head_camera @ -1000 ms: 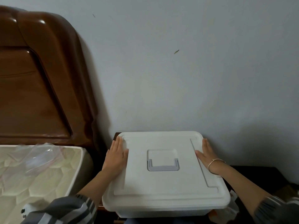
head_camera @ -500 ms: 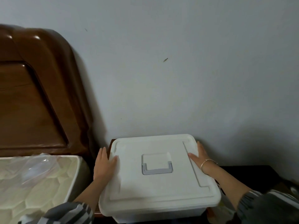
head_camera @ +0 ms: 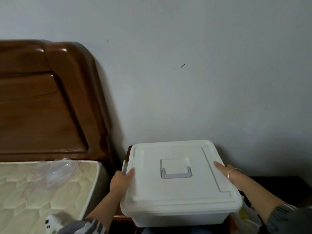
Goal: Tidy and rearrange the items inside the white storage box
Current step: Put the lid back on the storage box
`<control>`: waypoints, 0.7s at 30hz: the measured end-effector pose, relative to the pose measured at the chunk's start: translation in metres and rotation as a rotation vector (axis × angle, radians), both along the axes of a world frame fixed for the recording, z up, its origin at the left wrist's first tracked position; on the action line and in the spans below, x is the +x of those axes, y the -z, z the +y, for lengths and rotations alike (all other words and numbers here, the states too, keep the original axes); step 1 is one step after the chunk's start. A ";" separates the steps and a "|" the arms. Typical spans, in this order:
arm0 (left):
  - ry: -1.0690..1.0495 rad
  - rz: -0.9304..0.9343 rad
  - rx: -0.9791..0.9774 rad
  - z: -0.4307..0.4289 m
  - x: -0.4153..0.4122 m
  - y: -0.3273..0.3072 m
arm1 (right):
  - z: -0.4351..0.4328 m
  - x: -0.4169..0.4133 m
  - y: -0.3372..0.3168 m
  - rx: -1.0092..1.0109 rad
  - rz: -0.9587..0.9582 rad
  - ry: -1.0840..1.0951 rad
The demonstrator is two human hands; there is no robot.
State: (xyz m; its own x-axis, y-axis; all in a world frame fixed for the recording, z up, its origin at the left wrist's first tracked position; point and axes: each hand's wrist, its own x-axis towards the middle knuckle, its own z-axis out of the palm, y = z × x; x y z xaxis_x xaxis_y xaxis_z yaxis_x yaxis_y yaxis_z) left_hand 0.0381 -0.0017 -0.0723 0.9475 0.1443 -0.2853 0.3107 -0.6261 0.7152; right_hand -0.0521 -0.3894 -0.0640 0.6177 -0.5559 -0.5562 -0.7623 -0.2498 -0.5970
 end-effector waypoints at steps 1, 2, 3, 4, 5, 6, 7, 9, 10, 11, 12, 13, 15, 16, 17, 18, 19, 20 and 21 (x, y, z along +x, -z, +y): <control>0.027 -0.047 0.096 -0.002 -0.001 -0.003 | 0.001 0.000 0.000 -0.008 0.014 -0.003; 0.057 -0.091 0.192 -0.006 -0.001 -0.004 | 0.001 0.001 0.000 -0.019 0.026 -0.009; 0.076 -0.117 0.284 -0.011 -0.001 -0.006 | 0.001 0.001 -0.001 -0.030 0.037 -0.015; 0.091 -0.124 0.373 -0.016 -0.002 -0.008 | 0.001 0.001 -0.001 -0.041 0.045 -0.019; 0.109 -0.111 0.450 -0.021 -0.003 -0.011 | 0.001 0.001 -0.001 -0.051 0.050 -0.019; 0.146 -0.100 0.535 -0.024 -0.003 -0.011 | 0.001 0.002 0.000 -0.062 0.048 -0.016; 0.180 -0.099 0.610 -0.026 -0.001 -0.009 | 0.002 0.002 0.001 -0.075 0.042 -0.013; 0.211 -0.105 0.708 -0.028 0.002 -0.006 | 0.002 0.002 0.003 -0.095 0.031 -0.008; 0.209 -0.096 0.726 -0.028 0.004 -0.004 | 0.003 0.002 0.003 -0.099 0.032 -0.007; 0.204 -0.087 0.742 -0.029 0.005 -0.003 | 0.003 0.002 0.004 -0.100 0.036 -0.008; 0.186 -0.073 0.748 -0.030 0.005 -0.004 | 0.002 0.002 0.004 -0.101 0.040 -0.010; 0.164 -0.070 0.745 -0.032 0.004 -0.005 | 0.002 0.002 0.005 -0.104 0.040 -0.009; 0.157 -0.077 0.769 -0.035 0.005 -0.004 | 0.001 0.002 0.007 -0.104 0.025 -0.002; 0.157 -0.082 0.778 -0.035 0.006 -0.003 | -0.001 0.001 0.008 -0.091 0.010 0.006; 0.166 -0.082 0.792 -0.035 0.006 -0.002 | -0.002 0.001 0.009 -0.067 -0.007 0.017; 0.178 -0.079 0.812 -0.035 0.006 -0.001 | -0.003 0.000 0.009 -0.033 -0.026 0.037; 0.185 -0.083 0.830 -0.035 0.007 0.000 | -0.005 -0.001 0.010 0.008 -0.050 0.067; 0.190 -0.090 0.838 -0.035 0.008 0.002 | -0.006 -0.002 0.010 0.045 -0.076 0.098; 0.192 -0.097 0.839 -0.036 0.009 0.003 | -0.007 -0.003 0.011 0.069 -0.097 0.123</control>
State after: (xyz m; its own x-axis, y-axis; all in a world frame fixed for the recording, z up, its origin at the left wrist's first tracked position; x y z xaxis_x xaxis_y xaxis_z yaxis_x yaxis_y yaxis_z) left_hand 0.0471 -0.0374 -0.0755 0.9917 0.1059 -0.0732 0.1070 -0.9942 0.0109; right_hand -0.0556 -0.3966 -0.0747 0.5998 -0.5935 -0.5366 -0.7228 -0.1143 -0.6816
